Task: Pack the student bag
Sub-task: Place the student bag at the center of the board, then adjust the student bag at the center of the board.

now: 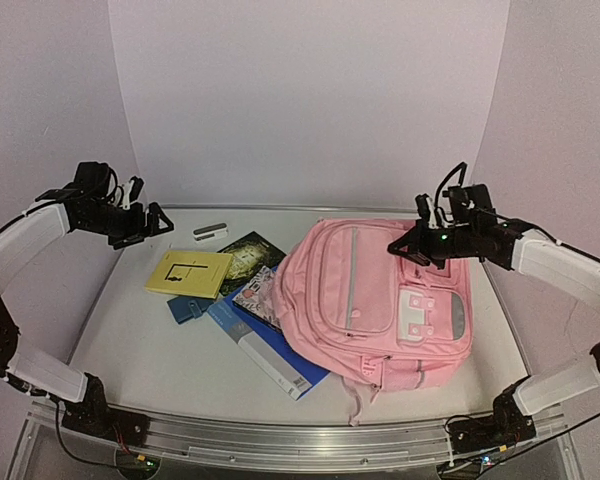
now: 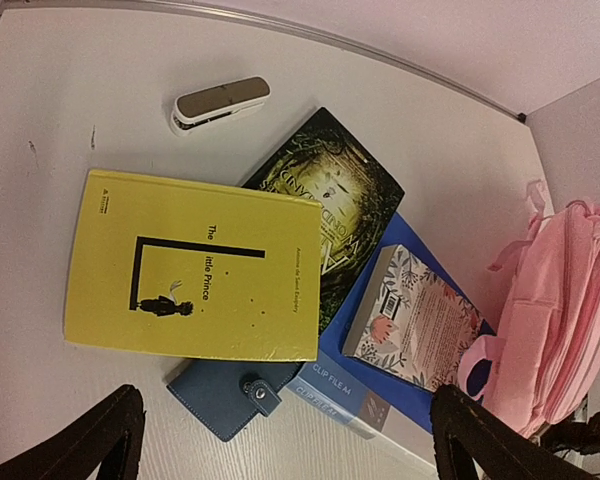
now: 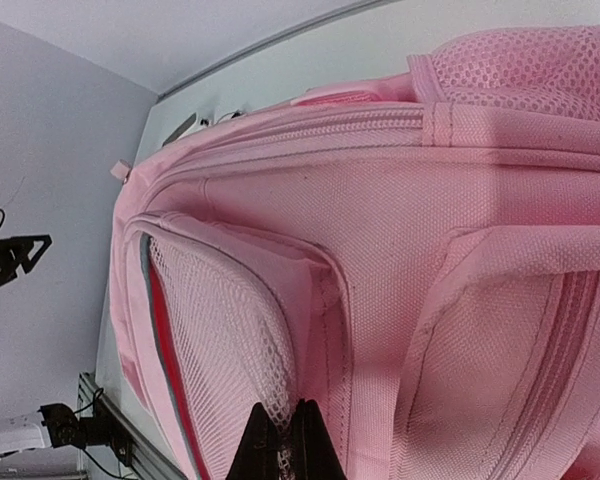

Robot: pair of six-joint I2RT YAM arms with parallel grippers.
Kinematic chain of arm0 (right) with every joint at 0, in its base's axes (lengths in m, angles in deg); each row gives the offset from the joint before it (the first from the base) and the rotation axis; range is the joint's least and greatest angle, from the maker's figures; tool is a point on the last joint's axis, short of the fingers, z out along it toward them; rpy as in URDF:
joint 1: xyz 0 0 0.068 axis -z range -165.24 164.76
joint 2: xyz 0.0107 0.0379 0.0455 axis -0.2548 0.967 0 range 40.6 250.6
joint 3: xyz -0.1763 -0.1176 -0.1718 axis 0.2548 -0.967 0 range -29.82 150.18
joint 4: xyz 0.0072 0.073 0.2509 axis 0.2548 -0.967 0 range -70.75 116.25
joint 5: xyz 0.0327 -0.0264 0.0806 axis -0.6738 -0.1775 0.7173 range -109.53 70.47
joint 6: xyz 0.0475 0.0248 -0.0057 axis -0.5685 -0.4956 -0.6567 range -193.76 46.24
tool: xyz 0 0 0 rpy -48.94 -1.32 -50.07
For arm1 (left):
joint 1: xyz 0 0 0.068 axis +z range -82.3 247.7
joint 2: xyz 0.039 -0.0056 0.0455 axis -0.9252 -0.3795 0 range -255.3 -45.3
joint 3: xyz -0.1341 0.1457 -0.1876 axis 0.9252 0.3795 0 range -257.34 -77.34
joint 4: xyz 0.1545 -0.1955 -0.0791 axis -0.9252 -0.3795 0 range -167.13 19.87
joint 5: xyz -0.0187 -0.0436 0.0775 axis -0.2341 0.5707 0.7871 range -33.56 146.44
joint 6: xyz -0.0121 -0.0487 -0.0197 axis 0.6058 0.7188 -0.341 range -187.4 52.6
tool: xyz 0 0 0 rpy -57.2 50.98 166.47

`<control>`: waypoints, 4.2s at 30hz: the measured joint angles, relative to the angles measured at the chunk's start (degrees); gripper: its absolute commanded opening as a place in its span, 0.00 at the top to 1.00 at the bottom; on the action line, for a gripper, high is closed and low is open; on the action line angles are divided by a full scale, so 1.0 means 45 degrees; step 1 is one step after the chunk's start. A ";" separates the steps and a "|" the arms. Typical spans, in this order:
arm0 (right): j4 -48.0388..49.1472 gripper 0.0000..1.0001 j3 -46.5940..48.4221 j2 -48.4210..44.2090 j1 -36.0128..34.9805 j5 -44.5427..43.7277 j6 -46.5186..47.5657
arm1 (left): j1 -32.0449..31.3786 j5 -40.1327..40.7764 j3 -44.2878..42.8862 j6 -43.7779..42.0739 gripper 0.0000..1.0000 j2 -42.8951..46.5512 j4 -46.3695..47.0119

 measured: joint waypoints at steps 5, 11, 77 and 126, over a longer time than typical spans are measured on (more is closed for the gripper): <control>0.1423 1.00 0.0023 0.1337 -0.1374 -0.0133 -0.0472 | -0.0192 -0.0069 0.0009 0.0002 0.00 -0.0099 0.0054; 0.2257 0.48 0.1269 0.4067 -0.2442 -0.0455 -0.0436 | -0.1357 -0.0244 0.0047 0.0839 0.00 -0.0705 0.0517; 0.2785 1.00 -0.4498 0.1323 -0.1802 0.0237 -0.1888 | -0.7391 -0.1197 0.5999 1.0064 1.00 -0.4140 1.1015; 0.3607 0.43 -0.1929 0.2359 -0.5129 -0.2496 -0.2846 | -0.8105 0.0150 0.3973 0.8967 0.51 -0.4250 0.8899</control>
